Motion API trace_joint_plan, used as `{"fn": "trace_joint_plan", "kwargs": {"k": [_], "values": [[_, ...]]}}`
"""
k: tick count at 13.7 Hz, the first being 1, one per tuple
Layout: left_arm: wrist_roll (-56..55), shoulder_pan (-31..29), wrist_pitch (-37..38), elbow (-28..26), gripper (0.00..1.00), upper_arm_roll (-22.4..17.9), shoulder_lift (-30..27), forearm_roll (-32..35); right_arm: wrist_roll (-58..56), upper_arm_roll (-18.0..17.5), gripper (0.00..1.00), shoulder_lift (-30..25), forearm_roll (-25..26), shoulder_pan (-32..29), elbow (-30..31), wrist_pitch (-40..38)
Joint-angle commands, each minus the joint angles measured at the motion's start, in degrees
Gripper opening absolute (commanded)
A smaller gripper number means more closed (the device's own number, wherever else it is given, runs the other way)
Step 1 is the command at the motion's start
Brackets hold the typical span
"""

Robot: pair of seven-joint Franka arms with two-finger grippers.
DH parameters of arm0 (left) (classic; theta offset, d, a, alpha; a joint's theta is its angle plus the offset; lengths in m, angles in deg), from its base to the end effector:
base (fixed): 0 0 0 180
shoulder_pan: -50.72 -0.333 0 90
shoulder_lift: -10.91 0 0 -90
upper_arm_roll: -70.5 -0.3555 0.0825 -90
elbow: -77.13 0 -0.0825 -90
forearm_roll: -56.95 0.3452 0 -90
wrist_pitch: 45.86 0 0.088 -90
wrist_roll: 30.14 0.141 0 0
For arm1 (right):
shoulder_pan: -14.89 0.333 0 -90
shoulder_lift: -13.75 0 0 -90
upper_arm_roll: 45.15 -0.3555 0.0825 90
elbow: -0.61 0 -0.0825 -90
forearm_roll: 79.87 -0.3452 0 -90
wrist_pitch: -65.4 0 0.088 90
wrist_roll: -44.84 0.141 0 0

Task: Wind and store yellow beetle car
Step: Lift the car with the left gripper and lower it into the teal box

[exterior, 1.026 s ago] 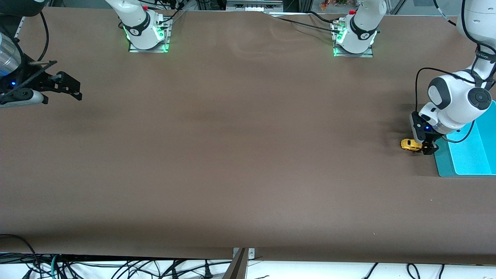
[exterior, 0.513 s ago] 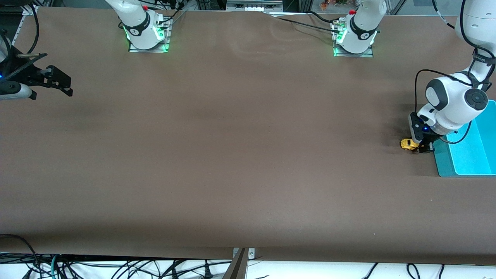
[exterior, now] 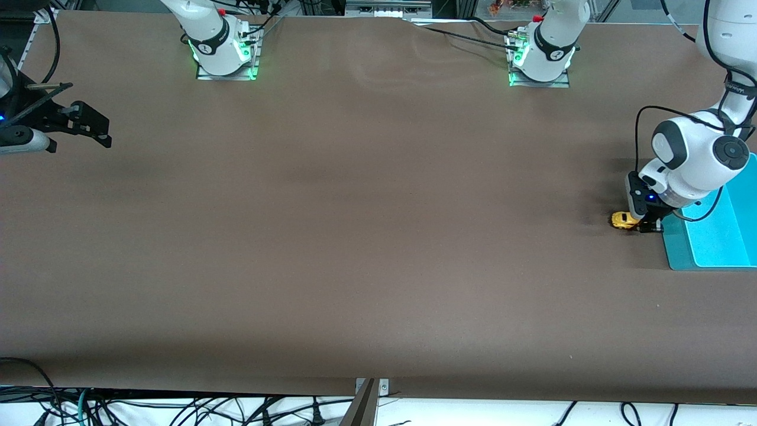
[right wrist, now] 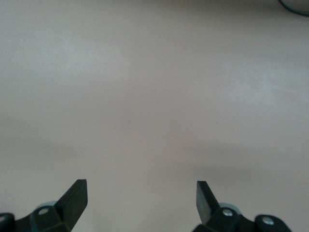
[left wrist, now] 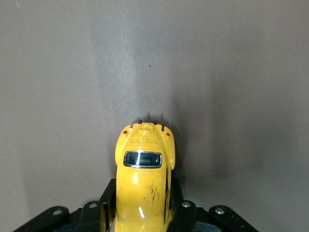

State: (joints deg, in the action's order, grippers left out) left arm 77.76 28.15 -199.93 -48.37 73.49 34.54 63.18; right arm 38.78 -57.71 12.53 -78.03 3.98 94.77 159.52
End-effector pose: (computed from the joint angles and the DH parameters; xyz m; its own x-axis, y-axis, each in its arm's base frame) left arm 0.5335 0.1883 0.2390 -0.0589 -0.9965 -0.0596 -0.9955 0.0631 -0.0710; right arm 0.5148 0.0118 0.6155 0.9905 0.1364 0.0161 0.1357 -0.9900 0.0386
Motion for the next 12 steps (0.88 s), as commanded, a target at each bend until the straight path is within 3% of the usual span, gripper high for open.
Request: {"fn": "trace_joint_plan", "kwargs": {"k": [1, 5, 12], "values": [[0.91, -0.54, 12.52, 3.4, 0.0, 0.96, -5.16, 0.28, 0.78, 0.43, 1.0, 0.69, 0.44, 0.53, -1.79, -1.57], [6.33, -3.69, 27.75, 12.89, 0.0, 0.96, -6.4, -0.16, 0.78, 0.52, 1.0, 0.69, 0.44, 0.45, -1.79, -1.92], [17.52, -16.88, 30.59, 19.41, 0.0, 0.96, -3.95, -1.57, 0.78, 0.52, 1.0, 0.69, 0.44, 0.36, -1.79, -1.92]]}}
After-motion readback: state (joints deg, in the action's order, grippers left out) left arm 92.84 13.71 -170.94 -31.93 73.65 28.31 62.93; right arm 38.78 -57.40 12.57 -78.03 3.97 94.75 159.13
